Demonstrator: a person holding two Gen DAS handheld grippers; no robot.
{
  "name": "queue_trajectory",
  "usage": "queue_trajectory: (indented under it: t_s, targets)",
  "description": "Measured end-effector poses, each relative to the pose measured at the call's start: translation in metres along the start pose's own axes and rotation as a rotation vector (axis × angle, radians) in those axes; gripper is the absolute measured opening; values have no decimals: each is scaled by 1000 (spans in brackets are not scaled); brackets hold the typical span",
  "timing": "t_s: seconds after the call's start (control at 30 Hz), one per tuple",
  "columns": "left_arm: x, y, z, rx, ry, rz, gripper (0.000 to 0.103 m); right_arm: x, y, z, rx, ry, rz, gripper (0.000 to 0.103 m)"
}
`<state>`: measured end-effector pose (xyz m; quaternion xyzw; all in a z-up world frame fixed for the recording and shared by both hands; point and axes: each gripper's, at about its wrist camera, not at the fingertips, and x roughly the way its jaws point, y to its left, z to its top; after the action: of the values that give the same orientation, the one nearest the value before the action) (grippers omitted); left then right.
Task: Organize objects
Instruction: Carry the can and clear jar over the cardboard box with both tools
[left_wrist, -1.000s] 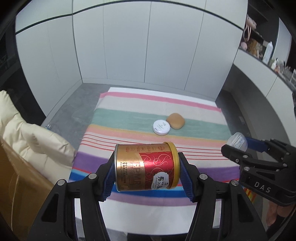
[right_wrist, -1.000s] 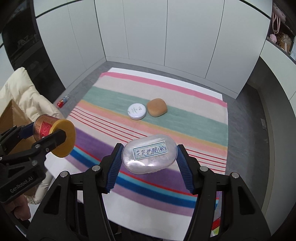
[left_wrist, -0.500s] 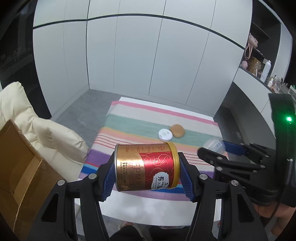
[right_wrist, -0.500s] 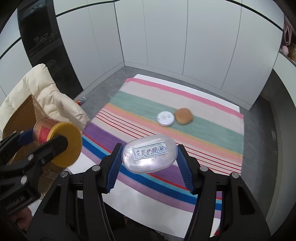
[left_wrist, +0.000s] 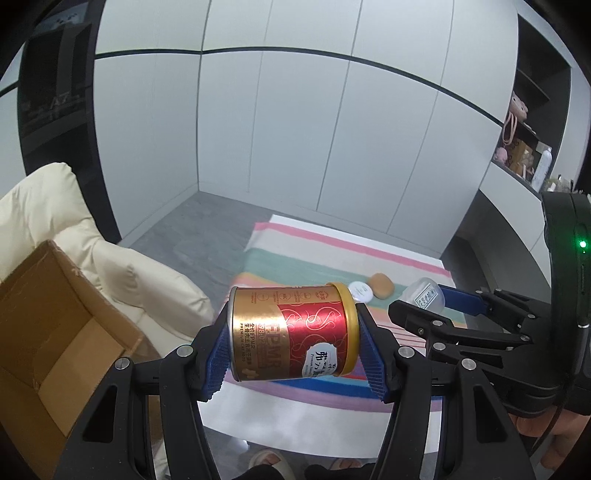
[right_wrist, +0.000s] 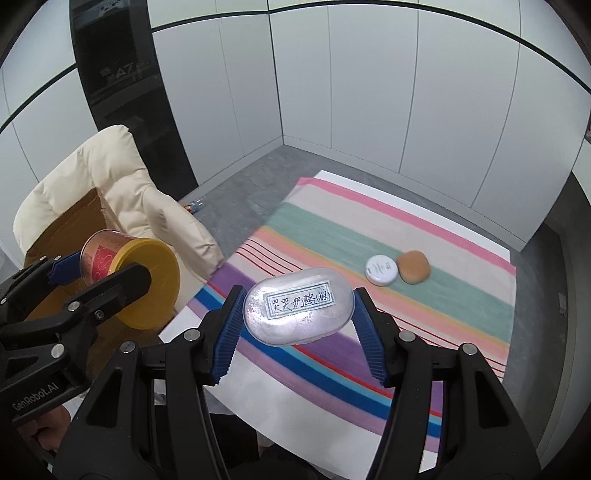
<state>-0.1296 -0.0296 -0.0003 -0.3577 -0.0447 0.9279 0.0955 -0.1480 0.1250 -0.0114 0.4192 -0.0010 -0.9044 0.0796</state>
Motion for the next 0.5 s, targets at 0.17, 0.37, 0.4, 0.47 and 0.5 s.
queue_trajectory:
  t_s: [0.17,0.37,0.4,0.47,0.5]
  targets:
    - [-12,16,2,-19,-29,26,62,1,10,5,-11,-6,14,60]
    - [-17,36,-2,-32,-43,70,62,5,26,11,-20,-10,43,60]
    - [-18,39,-2,-35,-43,73,62,7,32,13,-26,-12,50,60]
    - [-22,46,-4,-41,-46,85,62,8,40,15,-38,-12,58,60]
    - [-23,48,-4,-43,-48,92,62,9,44,16,-45,-10,64,60]
